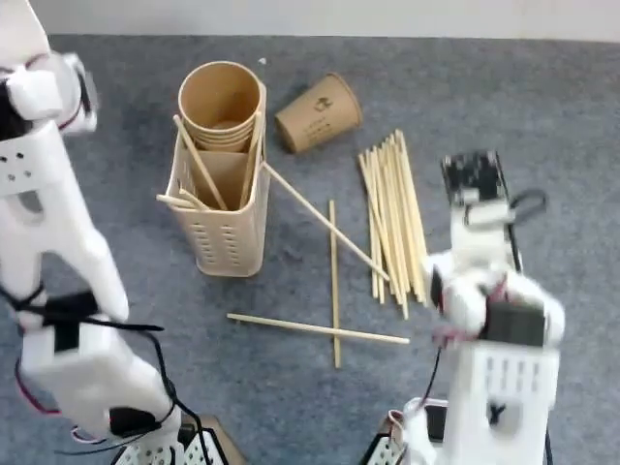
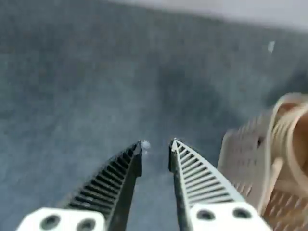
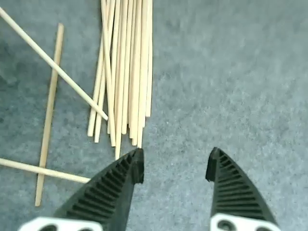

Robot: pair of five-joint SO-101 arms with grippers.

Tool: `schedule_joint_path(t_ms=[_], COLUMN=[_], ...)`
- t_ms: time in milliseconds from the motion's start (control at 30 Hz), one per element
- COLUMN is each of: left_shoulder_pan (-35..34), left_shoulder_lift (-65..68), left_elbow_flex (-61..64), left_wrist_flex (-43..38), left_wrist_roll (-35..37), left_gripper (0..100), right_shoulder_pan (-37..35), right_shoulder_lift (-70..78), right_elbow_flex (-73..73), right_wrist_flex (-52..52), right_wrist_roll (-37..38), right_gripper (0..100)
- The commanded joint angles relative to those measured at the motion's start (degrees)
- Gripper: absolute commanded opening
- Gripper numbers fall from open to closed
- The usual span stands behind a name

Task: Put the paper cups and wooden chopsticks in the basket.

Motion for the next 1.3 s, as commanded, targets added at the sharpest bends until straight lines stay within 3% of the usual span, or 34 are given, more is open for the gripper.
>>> schedule_joint_path(t_ms=[0, 100, 233, 400, 467, 733, 967, 1267], left_shoulder_pan=[-5.3, -10.0, -8.7, -1.8, -0.8, -1.5, -0.8, -0.8], left_shoulder_lift=[-19.0, -35.3, -55.8, -74.4, -77.6, -79.7, -79.8, -79.8], left_elbow_flex=[21.8, 37.0, 61.5, 92.3, 99.8, 110.5, 123.4, 128.0], left_wrist_flex=[0.2, 0.2, -0.3, -9.9, -12.9, -24.2, -37.5, -42.3], left_wrist_roll=[-7.4, -13.5, -17.6, -16.3, -13.3, -13.5, -12.9, -12.9], left_gripper=[13, 13, 13, 13, 13, 13, 13, 13], right_shoulder_pan=[0.6, 0.5, -0.5, -8.5, -8.6, -4.6, -4.6, -2.2], right_shoulder_lift=[8.8, 10.0, 10.4, 13.5, 16.0, 32.4, 48.3, 72.2], right_elbow_flex=[-8.2, -10.9, -7.4, 1.4, 3.1, 0.2, -11.6, -32.7], right_wrist_flex=[-0.5, -3.4, -9.3, -13.5, -15.3, -24.5, -26.9, -27.8], right_wrist_roll=[0.5, 0.5, 1.9, 8.1, 9.1, 9.1, 9.0, 8.8], right_gripper=[22.1, 22.1, 22.1, 22.1, 22.1, 22.1, 22.1, 22.0])
